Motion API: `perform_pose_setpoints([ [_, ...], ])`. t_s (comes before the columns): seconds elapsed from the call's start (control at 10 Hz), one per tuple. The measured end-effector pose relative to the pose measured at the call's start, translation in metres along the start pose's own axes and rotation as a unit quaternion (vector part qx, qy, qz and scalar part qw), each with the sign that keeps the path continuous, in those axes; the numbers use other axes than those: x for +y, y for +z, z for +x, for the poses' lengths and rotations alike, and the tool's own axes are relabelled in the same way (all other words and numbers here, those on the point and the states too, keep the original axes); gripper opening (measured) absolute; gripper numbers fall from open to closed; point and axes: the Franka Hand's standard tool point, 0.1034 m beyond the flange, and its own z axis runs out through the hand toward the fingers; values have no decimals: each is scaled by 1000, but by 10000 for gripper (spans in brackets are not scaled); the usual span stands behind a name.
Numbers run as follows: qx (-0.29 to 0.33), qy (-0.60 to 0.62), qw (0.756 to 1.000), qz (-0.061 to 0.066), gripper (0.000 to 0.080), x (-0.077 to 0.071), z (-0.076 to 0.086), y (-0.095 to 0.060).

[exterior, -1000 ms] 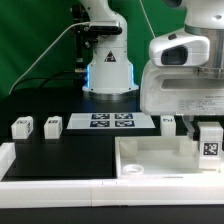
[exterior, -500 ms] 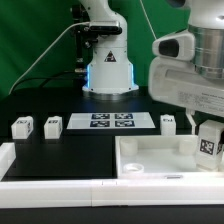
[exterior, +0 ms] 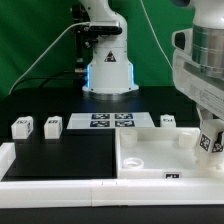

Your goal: Assemble one leg

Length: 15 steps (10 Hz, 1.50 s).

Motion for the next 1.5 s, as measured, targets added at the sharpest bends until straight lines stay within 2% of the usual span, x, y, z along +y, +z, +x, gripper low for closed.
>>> perform_pose_setpoints([
  [0.1,-2,7,1000,0,374,0,-2,0],
  [0.2,-2,0,1000,0,509,0,-2,1],
  [0.3,-2,-1,1000,0,509,0,-3,1],
  [0.4,-2,-2,1000,0,620,0,-3,1],
  [0.7,-3,-41,999,-3,648,1,-3,1],
  [0.8,-4,-109,994,-10,648,3,1,0],
  [1.1,-7,-296,955,-11,649,5,8,0],
  [1.3,-8,-422,906,-10,649,5,8,0],
  [1.5,-7,-533,846,-11,649,5,9,0],
])
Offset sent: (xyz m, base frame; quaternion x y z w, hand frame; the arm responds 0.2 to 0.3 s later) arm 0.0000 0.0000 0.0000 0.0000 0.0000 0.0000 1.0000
